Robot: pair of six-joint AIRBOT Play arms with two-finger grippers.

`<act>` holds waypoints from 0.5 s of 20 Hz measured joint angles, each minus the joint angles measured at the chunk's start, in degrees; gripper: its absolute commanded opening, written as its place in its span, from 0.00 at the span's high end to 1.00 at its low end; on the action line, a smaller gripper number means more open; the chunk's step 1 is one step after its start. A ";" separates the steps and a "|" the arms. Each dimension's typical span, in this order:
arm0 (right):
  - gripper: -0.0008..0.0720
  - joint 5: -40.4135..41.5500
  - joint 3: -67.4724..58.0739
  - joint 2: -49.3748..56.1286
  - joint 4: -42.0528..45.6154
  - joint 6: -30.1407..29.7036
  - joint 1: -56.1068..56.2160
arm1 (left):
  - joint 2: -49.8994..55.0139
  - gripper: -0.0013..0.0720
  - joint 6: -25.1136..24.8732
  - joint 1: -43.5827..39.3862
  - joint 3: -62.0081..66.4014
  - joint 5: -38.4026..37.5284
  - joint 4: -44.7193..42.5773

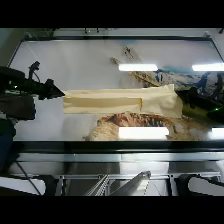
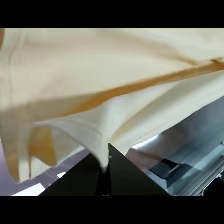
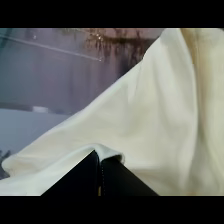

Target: Fold the shirts.

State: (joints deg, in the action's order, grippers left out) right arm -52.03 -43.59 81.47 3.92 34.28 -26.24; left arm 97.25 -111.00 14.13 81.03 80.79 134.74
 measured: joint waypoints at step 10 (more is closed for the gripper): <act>0.96 2.49 -7.17 13.55 2.69 -2.84 3.15 | 18.03 0.73 5.66 -3.28 15.63 4.26 -3.67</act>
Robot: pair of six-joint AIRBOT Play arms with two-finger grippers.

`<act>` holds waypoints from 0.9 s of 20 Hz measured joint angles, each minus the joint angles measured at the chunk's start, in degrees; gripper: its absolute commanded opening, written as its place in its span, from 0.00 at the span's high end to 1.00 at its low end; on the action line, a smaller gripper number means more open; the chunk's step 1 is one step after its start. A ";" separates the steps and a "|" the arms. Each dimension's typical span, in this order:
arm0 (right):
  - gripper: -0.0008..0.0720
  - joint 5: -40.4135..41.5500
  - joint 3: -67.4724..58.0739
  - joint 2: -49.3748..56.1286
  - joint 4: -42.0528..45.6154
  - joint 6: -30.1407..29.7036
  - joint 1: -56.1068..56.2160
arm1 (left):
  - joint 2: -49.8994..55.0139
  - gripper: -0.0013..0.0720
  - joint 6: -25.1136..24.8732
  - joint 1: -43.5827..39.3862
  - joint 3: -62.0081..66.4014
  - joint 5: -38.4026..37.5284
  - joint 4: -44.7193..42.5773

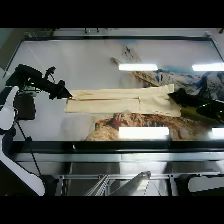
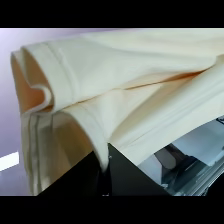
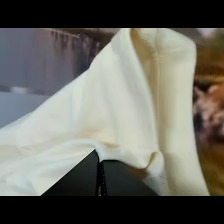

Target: Fold the shirts.

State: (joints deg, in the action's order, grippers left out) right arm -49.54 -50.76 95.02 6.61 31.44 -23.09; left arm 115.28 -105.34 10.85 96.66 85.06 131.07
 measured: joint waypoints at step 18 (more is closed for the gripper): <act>0.07 -11.67 -16.35 2.32 32.41 24.96 -8.37 | -16.11 0.95 4.87 1.31 1.03 5.01 -0.55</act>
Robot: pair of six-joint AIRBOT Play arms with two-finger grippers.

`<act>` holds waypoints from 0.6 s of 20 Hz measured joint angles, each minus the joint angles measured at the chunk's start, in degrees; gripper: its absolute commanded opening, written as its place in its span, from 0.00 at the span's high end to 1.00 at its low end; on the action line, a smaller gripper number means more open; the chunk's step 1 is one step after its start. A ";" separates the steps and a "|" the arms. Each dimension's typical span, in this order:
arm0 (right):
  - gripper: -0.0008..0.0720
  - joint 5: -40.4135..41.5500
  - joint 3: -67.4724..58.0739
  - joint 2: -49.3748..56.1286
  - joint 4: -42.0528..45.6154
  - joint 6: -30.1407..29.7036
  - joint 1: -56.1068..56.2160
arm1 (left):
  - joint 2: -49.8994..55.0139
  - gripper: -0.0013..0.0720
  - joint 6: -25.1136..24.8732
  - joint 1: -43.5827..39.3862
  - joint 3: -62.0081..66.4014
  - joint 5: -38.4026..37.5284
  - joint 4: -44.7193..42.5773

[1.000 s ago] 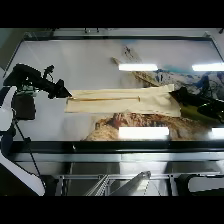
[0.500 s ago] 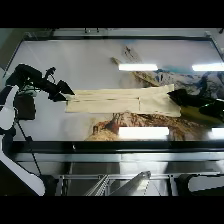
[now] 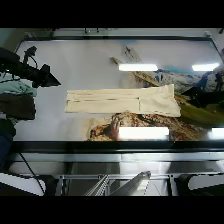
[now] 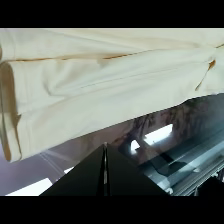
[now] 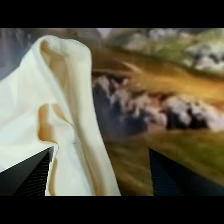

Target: Fold the shirts.

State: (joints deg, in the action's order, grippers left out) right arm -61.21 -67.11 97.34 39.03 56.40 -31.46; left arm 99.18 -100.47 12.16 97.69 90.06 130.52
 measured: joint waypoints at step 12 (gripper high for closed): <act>0.96 -6.51 -2.03 7.15 -3.58 0.96 8.44 | 6.93 0.95 0.44 -17.03 0.00 -1.22 5.60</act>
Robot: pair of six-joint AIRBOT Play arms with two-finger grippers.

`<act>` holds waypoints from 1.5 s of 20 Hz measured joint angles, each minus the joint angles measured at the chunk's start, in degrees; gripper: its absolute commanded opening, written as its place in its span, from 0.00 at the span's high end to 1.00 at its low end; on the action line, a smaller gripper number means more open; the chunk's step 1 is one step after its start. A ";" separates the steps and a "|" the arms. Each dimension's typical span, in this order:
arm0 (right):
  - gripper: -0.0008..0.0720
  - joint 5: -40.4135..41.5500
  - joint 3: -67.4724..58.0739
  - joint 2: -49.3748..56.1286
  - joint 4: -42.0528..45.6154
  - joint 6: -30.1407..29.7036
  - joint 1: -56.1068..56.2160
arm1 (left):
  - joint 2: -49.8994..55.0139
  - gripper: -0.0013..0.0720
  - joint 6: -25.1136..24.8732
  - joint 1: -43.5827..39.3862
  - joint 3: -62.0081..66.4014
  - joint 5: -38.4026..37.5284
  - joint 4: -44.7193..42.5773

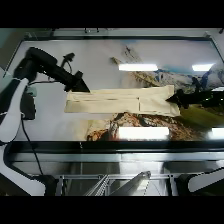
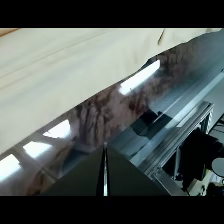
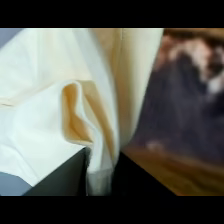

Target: Fold the shirts.

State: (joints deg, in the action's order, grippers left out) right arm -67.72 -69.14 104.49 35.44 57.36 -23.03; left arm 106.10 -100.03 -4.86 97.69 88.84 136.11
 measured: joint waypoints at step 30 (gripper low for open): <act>0.97 -18.29 -9.51 -9.49 -26.56 3.34 16.33 | -1.55 0.96 -0.07 -0.09 6.86 -2.34 2.73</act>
State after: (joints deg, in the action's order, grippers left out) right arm -86.02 -78.65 95.00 8.88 60.71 -6.70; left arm 104.55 -100.09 -4.95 104.55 86.50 138.85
